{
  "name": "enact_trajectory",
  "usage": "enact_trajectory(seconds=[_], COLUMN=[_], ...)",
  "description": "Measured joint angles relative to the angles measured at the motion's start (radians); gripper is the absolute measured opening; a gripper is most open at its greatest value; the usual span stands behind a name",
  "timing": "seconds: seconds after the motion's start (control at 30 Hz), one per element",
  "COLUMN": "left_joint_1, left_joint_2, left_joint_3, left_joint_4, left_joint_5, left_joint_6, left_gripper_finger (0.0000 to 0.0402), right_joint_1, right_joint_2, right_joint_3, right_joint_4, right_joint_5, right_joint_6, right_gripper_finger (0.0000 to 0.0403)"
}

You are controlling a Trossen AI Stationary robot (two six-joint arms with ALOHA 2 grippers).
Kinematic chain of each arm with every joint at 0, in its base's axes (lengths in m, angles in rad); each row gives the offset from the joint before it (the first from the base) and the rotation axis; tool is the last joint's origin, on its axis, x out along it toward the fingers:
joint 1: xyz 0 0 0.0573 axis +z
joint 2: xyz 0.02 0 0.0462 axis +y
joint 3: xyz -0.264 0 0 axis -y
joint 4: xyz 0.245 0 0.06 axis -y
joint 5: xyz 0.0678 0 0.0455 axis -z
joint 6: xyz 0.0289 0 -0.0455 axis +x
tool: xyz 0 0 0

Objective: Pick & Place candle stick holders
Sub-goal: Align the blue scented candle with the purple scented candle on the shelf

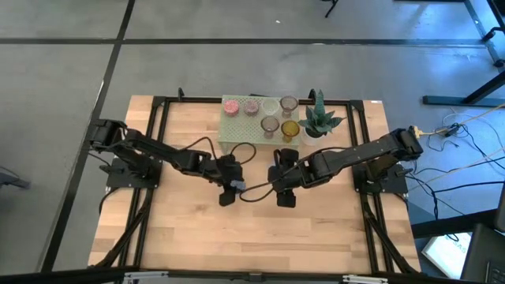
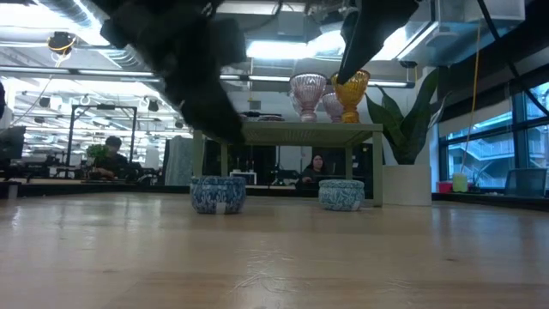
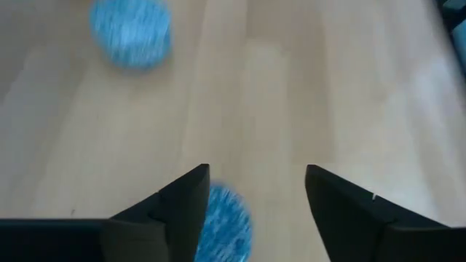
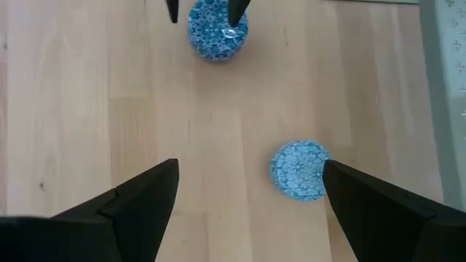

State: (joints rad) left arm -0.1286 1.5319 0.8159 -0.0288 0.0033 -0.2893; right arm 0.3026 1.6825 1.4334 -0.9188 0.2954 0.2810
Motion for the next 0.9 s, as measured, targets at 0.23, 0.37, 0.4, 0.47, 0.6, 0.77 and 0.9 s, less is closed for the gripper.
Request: enact_trajectory(seconds=[0.23,0.37,0.4,0.47,0.6,0.77,0.9], left_joint_1=[0.000,0.000,0.001,0.005,0.007,0.007,-0.002], left_joint_2=[0.040,0.040,0.040,0.040,0.040,0.086,0.133], left_joint_3=[-0.001,-0.001,-0.001,-0.001,-0.001,0.000,0.000], left_joint_4=[-0.061,-0.079,-0.081,-0.080,-0.080,-0.071,-0.063], left_joint_5=[-0.066,-0.066,-0.065,-0.066,-0.087,-0.104,-0.087], left_joint_6=[0.023,0.048,0.049,0.043,0.042,0.041,0.041], left_gripper_finger=[0.0275,0.0298,0.0304,0.0313,0.0324,0.0329,0.0329], right_joint_1=[0.002,0.004,0.004,0.004,0.004,0.004,0.004], right_joint_2=[0.000,0.000,0.000,0.000,0.000,0.000,-0.003], right_joint_3=[0.000,0.000,0.000,0.000,0.000,-0.002,-0.101], right_joint_4=[0.001,0.001,0.001,0.001,0.001,-0.002,0.057], right_joint_5=[0.000,-0.008,-0.008,-0.008,-0.008,-0.010,-0.060], right_joint_6=[0.000,0.000,-0.001,-0.003,-0.003,-0.002,-0.047], right_gripper_finger=[0.0343,0.0343,0.0343,0.0343,0.0343,0.0343,0.0343])
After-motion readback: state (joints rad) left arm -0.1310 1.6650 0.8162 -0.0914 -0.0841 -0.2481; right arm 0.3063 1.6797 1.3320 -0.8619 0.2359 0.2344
